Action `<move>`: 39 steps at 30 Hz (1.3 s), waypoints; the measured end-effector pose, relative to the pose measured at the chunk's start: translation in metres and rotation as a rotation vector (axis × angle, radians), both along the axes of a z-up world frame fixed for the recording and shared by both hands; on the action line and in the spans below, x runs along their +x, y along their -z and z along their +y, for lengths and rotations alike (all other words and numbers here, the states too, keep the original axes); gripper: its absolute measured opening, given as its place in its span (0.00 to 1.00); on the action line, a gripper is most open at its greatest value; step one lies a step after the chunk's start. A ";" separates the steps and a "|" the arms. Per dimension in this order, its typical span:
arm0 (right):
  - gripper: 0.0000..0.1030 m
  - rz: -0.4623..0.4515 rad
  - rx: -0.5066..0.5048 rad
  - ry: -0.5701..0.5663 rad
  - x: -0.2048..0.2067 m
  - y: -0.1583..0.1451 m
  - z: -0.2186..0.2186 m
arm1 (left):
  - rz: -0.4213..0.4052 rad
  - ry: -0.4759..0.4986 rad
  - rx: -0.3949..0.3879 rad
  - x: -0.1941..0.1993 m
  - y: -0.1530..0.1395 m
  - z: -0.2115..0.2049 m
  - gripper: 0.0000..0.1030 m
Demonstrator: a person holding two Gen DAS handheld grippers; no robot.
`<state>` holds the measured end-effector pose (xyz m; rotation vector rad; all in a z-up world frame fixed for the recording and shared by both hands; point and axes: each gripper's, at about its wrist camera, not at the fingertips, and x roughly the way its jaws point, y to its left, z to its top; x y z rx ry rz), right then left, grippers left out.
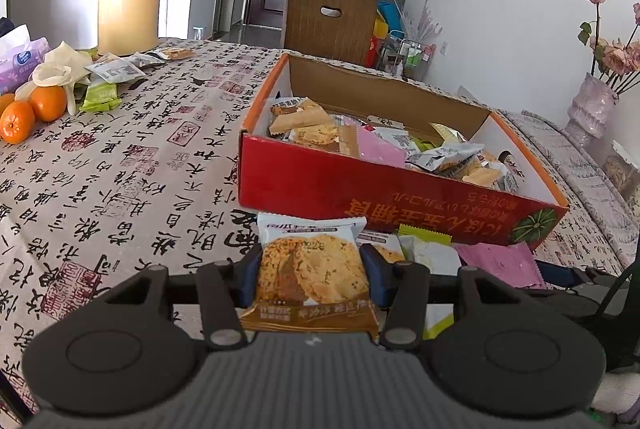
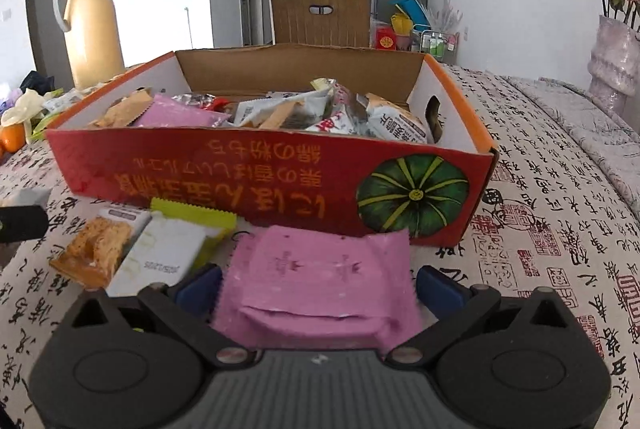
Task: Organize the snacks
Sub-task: 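Grasp the pink packet with the right tool, then lift both packets and carry them over the box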
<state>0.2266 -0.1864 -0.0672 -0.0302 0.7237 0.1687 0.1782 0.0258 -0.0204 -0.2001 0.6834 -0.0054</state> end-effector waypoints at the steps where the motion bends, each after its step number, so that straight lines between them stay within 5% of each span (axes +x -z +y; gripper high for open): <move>1: 0.88 -0.010 0.001 -0.001 -0.002 -0.001 0.000 | 0.000 0.002 0.001 0.000 0.000 0.000 0.50; 2: 0.80 -0.019 0.001 -0.009 -0.003 -0.002 0.000 | -0.001 0.004 0.002 -0.001 0.000 0.000 0.50; 8: 0.67 -0.040 0.019 -0.019 -0.009 -0.009 -0.003 | -0.008 0.030 0.015 -0.002 -0.003 -0.006 0.50; 28: 0.67 -0.172 0.078 0.002 -0.039 -0.051 -0.026 | -0.103 0.061 0.050 0.000 -0.040 -0.021 0.50; 39: 0.67 -0.255 0.105 -0.006 -0.017 -0.083 -0.024 | -0.135 0.044 0.096 0.034 -0.062 -0.029 0.50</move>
